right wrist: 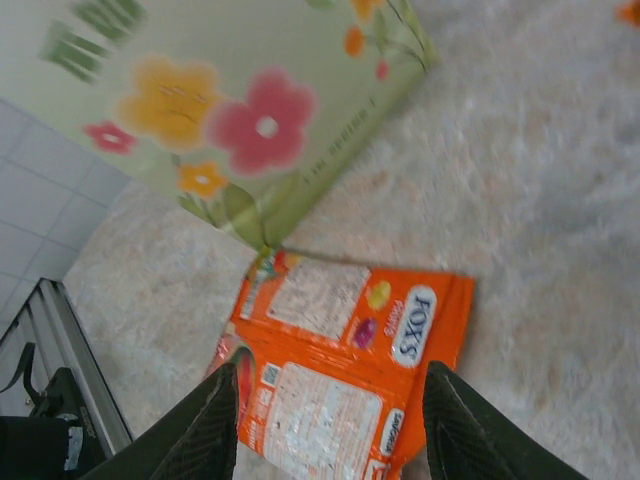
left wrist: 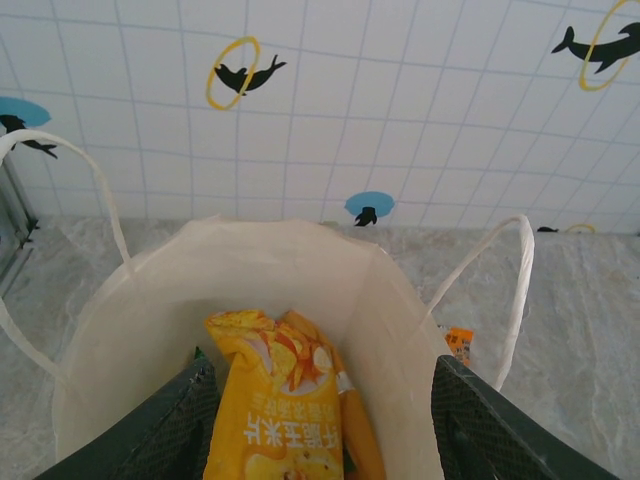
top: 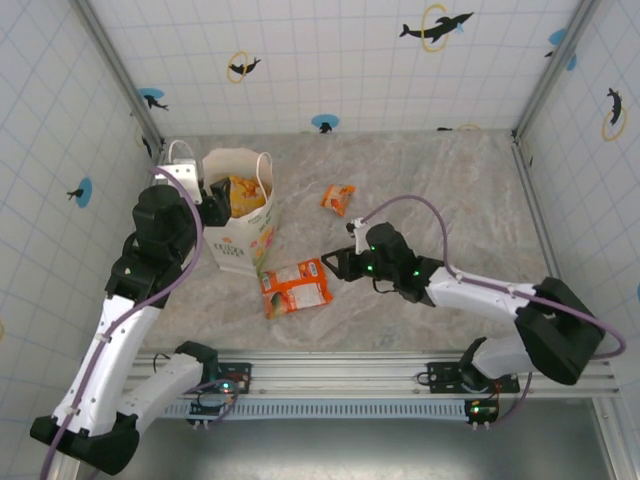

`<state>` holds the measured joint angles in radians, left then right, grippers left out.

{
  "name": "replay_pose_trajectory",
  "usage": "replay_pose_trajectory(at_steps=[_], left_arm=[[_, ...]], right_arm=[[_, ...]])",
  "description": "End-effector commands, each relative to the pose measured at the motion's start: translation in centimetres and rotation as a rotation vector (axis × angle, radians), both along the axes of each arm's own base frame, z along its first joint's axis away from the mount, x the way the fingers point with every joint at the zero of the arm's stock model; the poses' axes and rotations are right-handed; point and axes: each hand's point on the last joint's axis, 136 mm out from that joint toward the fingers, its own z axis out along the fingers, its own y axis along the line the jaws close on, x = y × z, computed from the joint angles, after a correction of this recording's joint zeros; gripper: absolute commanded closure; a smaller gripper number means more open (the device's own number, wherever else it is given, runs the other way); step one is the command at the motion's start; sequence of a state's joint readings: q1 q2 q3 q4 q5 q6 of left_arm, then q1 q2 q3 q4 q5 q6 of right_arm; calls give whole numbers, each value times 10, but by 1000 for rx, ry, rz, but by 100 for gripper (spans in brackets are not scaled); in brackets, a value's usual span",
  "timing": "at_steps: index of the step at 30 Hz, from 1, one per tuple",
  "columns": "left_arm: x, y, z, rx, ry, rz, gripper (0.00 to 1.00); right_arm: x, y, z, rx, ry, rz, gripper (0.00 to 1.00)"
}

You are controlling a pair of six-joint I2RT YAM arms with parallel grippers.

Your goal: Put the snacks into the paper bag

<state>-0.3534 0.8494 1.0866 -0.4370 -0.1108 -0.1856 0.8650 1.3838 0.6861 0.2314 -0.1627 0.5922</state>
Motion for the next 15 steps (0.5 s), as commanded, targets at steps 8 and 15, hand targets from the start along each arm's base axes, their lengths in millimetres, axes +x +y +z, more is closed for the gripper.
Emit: replay_pose_trajectory(at_steps=[8, 15], left_arm=[[-5, -5, -12, -23, 38, -26, 42], [-5, -8, -14, -33, 44, -40, 41]], right_arm=[[-24, 12, -61, -37, 405, -37, 52], [-30, 17, -82, -59, 473, -27, 55]])
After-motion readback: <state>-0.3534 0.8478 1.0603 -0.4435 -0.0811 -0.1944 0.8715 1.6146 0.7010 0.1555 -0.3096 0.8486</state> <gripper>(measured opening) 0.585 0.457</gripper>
